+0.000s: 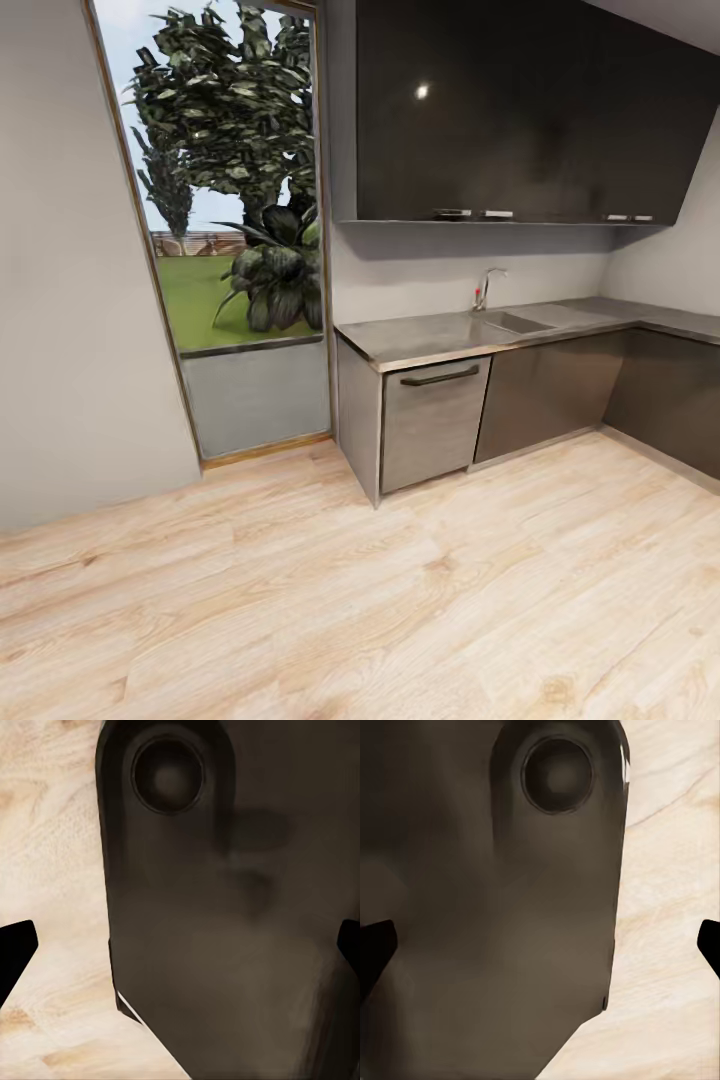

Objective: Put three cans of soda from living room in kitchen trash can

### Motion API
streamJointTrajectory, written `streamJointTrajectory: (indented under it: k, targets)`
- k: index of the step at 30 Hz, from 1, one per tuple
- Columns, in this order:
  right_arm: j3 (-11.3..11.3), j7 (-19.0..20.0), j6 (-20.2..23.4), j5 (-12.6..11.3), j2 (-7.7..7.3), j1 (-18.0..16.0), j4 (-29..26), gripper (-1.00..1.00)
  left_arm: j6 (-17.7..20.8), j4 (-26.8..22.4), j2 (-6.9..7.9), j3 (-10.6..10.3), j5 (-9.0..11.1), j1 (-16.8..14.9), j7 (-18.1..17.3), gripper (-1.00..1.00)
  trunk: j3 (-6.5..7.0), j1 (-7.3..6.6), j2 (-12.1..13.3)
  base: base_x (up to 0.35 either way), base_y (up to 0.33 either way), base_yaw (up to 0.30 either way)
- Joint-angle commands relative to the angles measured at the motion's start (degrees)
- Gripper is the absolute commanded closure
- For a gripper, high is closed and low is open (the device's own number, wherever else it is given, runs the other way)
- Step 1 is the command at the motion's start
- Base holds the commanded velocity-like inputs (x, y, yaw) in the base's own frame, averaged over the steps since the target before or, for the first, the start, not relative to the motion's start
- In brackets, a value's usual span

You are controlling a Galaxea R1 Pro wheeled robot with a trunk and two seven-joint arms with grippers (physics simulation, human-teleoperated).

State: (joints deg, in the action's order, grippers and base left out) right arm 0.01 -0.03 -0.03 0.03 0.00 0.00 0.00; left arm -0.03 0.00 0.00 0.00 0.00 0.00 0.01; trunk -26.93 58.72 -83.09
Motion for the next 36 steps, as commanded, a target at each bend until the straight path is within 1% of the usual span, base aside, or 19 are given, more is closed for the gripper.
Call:
streamJointTrajectory:
  k: [1,4,25,26,31,35,36]
  targets:
    - [0.2,-0.3,-0.3,0.3,-0.33,0.0,-0.3,-1.00,-0.3,-0.3,0.26,0.1,0.0,-0.3,0.1,-1.00,0.00,0.00,0.0,0.000,0.000,0.000]
    - [0.2,-0.8,-0.8,1.0,-0.53,0.0,-0.3,-1.00,-0.3,-0.3,0.26,0.0,0.0,-0.3,0.1,-1.00,0.00,0.00,0.0,0.000,0.000,0.000]
    - [0.2,-0.8,-0.8,1.0,-0.53,0.0,-0.3,-1.00,-0.3,-0.3,0.26,0.0,0.0,-0.3,0.1,-1.00,0.00,0.00,0.0,0.000,0.000,0.000]
    - [0.5,-0.8,-0.9,1.1,-0.61,-0.1,-0.6,-1.00,-0.7,-0.6,0.26,0.0,0.0,-0.2,0.1,-1.00,0.00,0.00,0.0,0.000,0.000,0.000]
    - [2.1,0.9,-2.5,1.3,-2.02,-0.5,-2.2,-1.00,-2.3,-2.2,0.44,-0.3,-0.1,0.1,-0.1,-1.00,0.00,0.00,0.0,0.000,0.000,0.000]
    - [3.4,2.1,-3.8,1.1,-3.02,-0.5,-3.5,-1.00,-2.2,-3.5,0.52,-0.5,-0.3,0.7,-0.2,-1.00,0.00,0.00,0.0,0.000,0.000,0.000]
    - [8.5,8.4,-9.2,1.0,-3.20,-0.5,-35.3,-1.00,-2.1,-55.2,0.55,-0.5,-0.3,0.9,-0.2,-1.00,0.00,0.00,0.0,0.000,0.000,0.000]
